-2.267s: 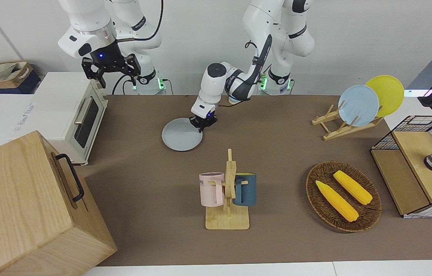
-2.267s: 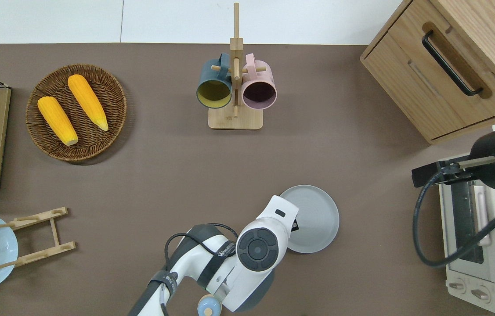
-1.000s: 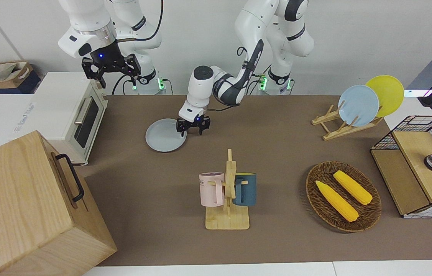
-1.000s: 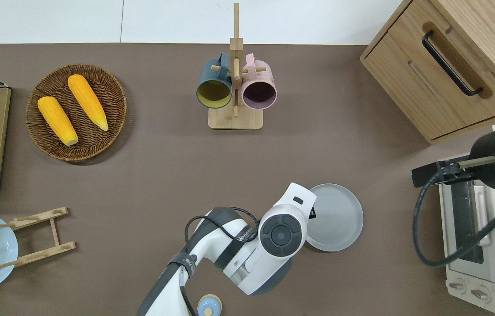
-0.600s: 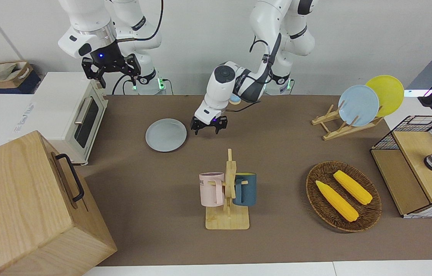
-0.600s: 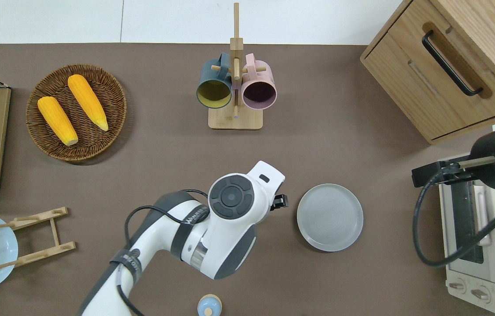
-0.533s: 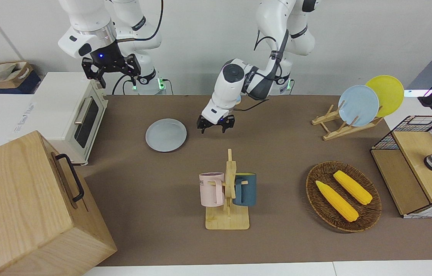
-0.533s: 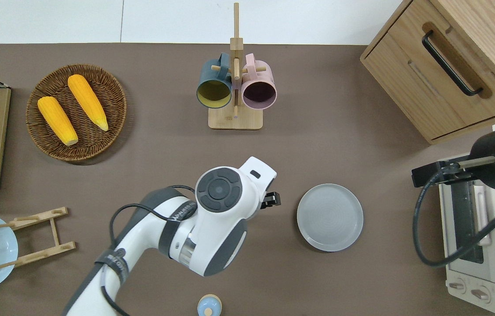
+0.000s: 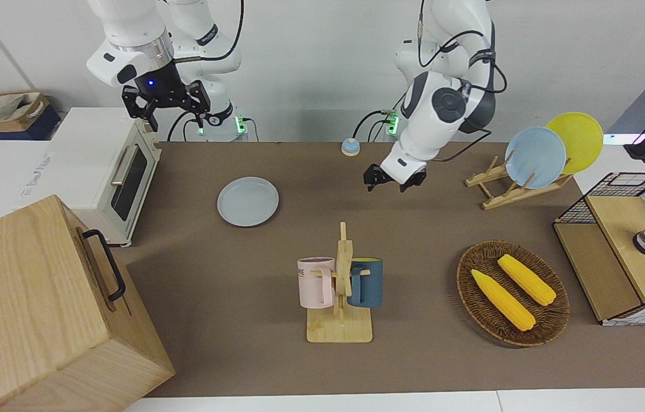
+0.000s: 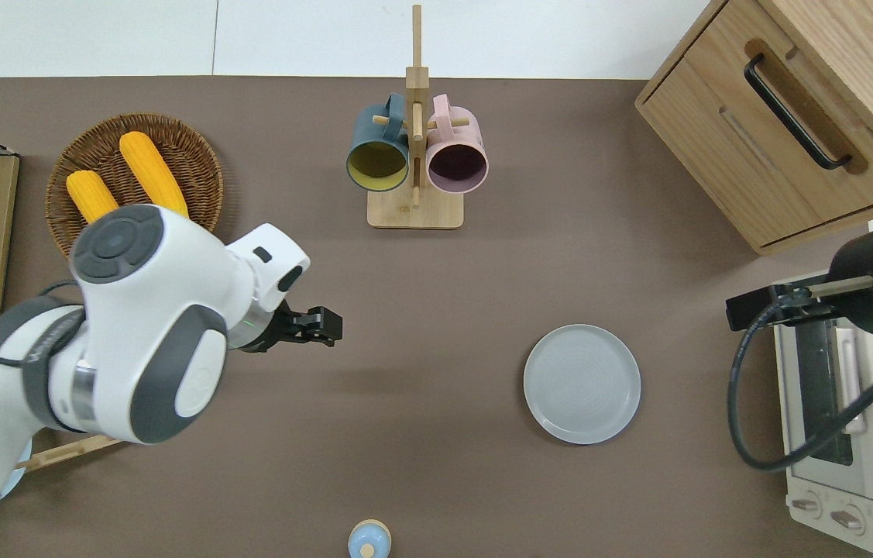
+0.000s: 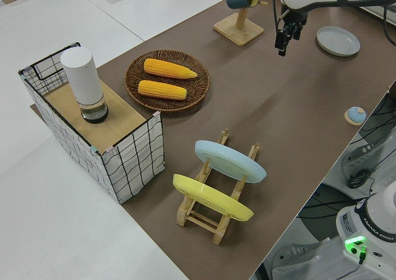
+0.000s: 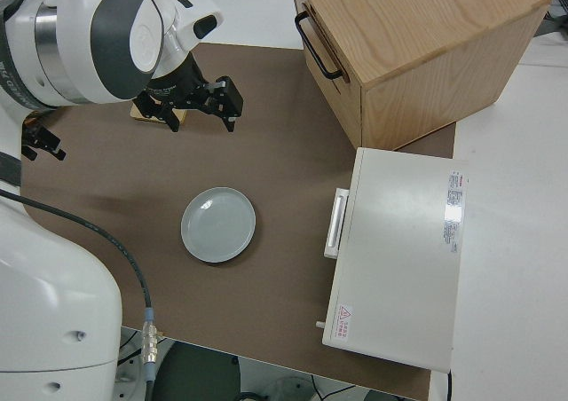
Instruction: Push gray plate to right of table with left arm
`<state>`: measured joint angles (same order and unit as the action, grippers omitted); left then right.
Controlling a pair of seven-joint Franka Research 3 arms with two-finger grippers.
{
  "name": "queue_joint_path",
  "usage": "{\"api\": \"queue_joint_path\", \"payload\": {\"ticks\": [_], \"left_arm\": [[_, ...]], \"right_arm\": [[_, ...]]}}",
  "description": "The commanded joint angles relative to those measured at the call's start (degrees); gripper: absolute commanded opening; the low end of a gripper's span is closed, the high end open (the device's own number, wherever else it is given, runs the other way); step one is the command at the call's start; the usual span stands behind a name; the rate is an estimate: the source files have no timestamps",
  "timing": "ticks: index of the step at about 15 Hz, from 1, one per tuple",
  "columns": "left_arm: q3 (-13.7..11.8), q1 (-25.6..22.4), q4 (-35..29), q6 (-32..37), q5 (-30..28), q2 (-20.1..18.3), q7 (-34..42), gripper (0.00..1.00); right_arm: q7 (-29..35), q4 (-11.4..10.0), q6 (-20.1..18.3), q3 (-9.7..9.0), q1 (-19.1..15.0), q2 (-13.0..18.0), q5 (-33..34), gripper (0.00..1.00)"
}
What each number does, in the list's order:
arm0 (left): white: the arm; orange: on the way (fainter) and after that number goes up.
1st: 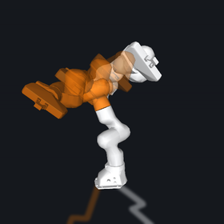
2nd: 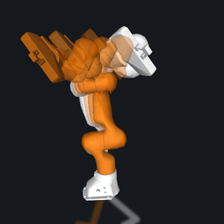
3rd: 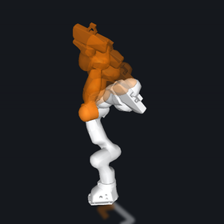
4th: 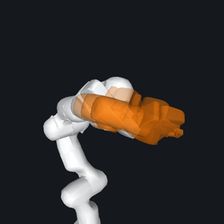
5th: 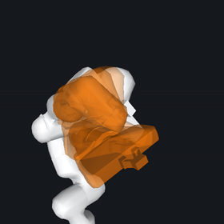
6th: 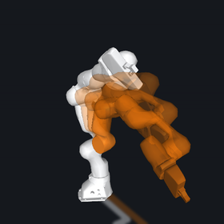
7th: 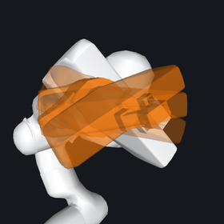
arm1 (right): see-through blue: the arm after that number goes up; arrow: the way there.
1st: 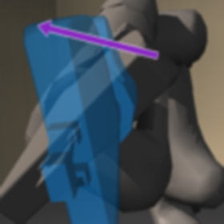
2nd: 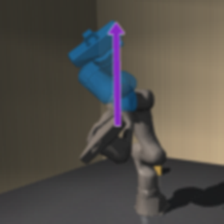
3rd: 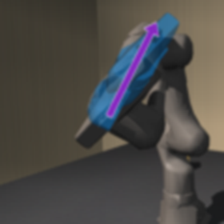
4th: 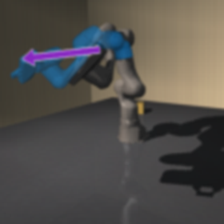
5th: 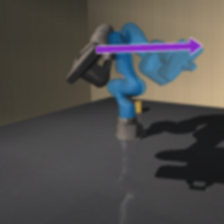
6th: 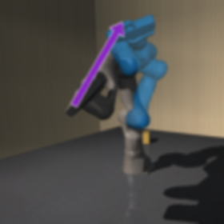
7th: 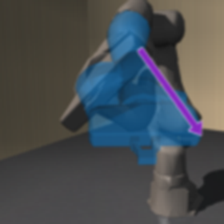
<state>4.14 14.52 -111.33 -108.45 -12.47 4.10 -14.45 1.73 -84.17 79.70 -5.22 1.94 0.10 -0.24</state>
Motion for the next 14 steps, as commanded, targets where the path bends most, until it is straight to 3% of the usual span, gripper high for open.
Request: {"api": "queue_joint_path", "payload": {"ticks": [1,5,10,12,14], "left_arm": [[0.43,-6.85,0.23,5.08,1.83,-4.1,8.19,0.99],[-0.62,-10.04,3.83,9.13,8.07,-5.94,13.04,0.99],[-4.84,-10.13,9.54,10.71,10.27,-6.65,20.51,0.99],[-6.51,-10.21,13.57,14.47,10.71,-5.95,20.87,0.99],[-7.04,-10.13,15.08,15.28,12.73,-5.95,22.79,0.99]], "right_arm": [[-0.15,0.05,-0.69,-0.32,-0.62,0.43,-0.46,0.983],[-0.15,-0.03,-0.69,-0.32,-0.62,0.43,-0.46,0.983],[-0.15,-0.03,-0.69,-0.32,-0.62,0.43,-0.46,0.983],[-0.06,-0.03,-0.69,-0.32,-0.62,0.43,-0.46,0.983],[-0.06,-0.03,-0.69,-0.32,-0.62,0.43,-0.46,0.983]]}}
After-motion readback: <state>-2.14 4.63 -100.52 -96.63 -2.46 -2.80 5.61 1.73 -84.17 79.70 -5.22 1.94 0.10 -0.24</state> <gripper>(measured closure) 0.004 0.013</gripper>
